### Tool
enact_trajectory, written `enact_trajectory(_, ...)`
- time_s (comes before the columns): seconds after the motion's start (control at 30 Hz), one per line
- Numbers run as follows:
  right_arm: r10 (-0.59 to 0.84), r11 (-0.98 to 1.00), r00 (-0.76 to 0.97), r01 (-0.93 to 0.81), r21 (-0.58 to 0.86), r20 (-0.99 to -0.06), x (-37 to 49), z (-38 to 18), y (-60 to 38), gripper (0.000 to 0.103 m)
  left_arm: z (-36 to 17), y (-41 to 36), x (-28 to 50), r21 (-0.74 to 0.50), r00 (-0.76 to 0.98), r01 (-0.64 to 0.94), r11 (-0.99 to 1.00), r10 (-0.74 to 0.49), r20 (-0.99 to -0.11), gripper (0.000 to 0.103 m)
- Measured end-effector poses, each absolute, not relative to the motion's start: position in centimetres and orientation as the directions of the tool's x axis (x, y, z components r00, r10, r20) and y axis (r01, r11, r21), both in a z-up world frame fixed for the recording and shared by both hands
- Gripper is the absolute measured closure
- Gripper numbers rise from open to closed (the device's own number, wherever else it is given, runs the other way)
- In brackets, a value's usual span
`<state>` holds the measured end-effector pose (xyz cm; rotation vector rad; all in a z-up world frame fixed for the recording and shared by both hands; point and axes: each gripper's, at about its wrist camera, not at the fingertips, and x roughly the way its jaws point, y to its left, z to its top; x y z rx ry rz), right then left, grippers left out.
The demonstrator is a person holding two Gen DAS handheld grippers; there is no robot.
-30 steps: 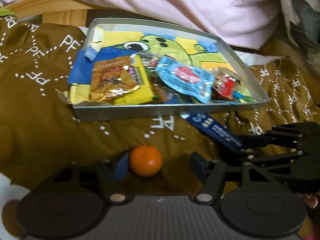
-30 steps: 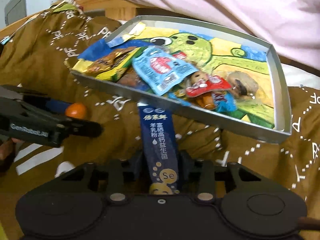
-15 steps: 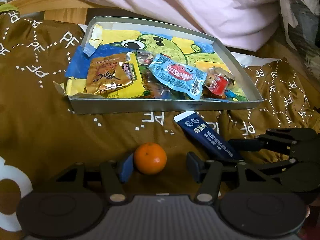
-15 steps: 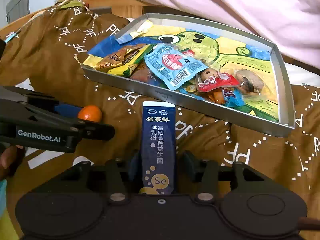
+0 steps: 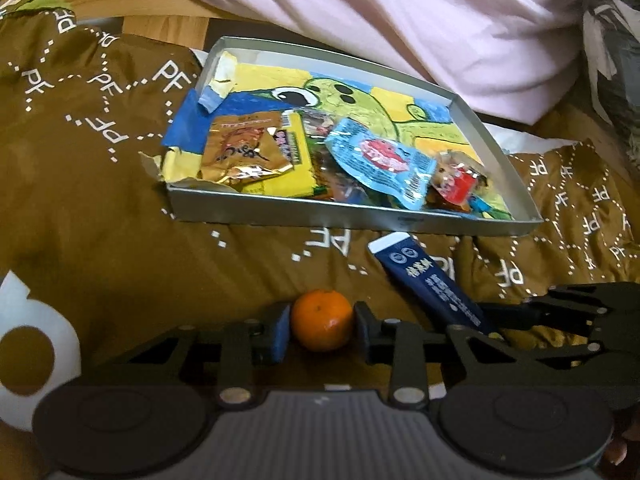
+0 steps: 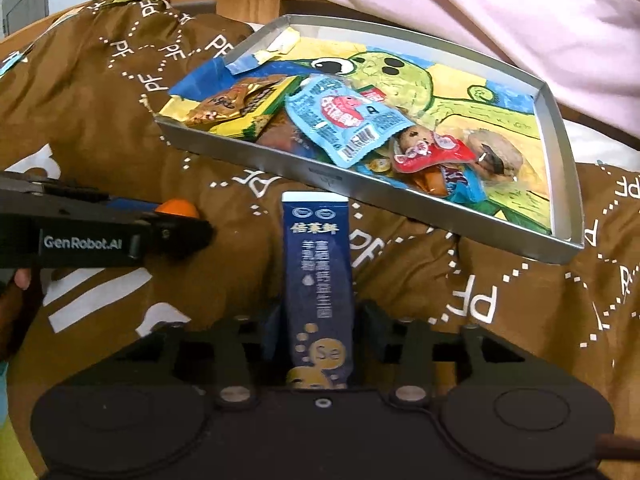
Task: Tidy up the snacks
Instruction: 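Lift the orange with the left tool while the right tool lifts the milk stick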
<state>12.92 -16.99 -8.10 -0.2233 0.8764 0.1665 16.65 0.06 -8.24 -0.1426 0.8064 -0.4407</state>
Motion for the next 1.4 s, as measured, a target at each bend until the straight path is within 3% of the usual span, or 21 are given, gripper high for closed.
enact_trajectory(0.4, 0.042, 0.973, 0.633, -0.201, -0.112, -0.773, 9.4, -6.6, -16.6, 0.073, -5.9, -1.6, 11.9, -0.251, 0.596, 0.384, 0.888, -0.446, -0.667, 0.068)
enact_trajectory(0.8, -0.007, 0.989, 0.789, -0.085, -0.120, -0.615, 2.6, -0.8, -17.1, 0.074, -0.8, -2.1, 6.6, -0.182, 0.690, 0.414, 0.892, -0.437, -0.577, 0.068)
enact_trajectory(1.4, -0.002, 1.000, 0.894, 0.005, 0.006, -0.448, -3.3, 5.9, -18.0, 0.073, 7.1, 3.1, 3.4, -0.273, 0.825, 0.288, 0.918, -0.383, -0.415, 0.068)
